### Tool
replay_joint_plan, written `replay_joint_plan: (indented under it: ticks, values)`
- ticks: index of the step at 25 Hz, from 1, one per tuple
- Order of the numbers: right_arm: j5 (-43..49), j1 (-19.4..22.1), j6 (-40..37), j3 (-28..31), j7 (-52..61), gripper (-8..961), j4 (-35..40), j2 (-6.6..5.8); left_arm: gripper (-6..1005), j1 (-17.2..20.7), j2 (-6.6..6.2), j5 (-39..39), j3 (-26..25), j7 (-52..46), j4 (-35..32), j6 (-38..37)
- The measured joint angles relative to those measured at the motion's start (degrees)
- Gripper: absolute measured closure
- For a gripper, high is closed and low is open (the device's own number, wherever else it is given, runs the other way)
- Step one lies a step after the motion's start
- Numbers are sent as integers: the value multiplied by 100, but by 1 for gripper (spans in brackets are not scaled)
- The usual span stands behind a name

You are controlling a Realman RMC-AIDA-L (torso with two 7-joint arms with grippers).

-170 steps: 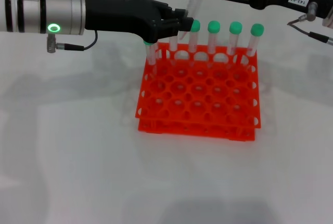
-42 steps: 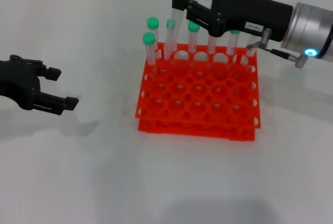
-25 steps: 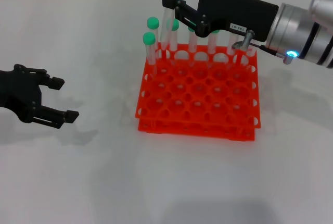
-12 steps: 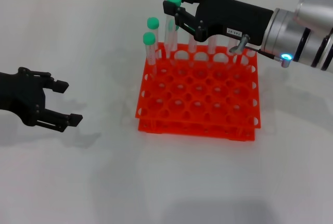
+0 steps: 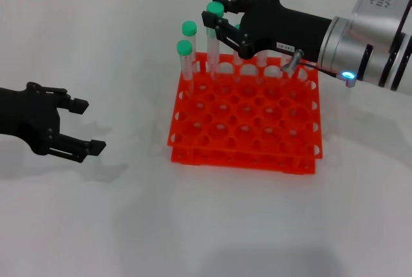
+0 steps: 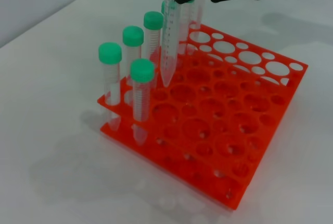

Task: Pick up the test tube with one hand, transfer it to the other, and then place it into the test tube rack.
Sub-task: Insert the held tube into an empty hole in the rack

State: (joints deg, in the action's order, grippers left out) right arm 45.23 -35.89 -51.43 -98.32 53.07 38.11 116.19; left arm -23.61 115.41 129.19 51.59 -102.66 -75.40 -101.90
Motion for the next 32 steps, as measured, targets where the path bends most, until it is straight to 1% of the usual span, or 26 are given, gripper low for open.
replay_joint_plan:
  ticks: [5,10,15,27,32]
  values:
    - [-54,-67,118,-104,23,649,10,0,111,-15,3,0,-1,0,22,18]
    - [-306,-106,202,-245,-9,647,-14,0,111,-47,2,19,0,1,70,35]
    - [-313,-147,402,-359,-13,644,-20,0,111,-47,-1,36,0,1,70,40]
    - [-313,-133,432,-428,18,638,-102,0,112,-54,-1,44,0,0,70,48]
    - [-313,-99,432,-466,27,635,-103,0,112,-66,19,45,-1,0,70,48]
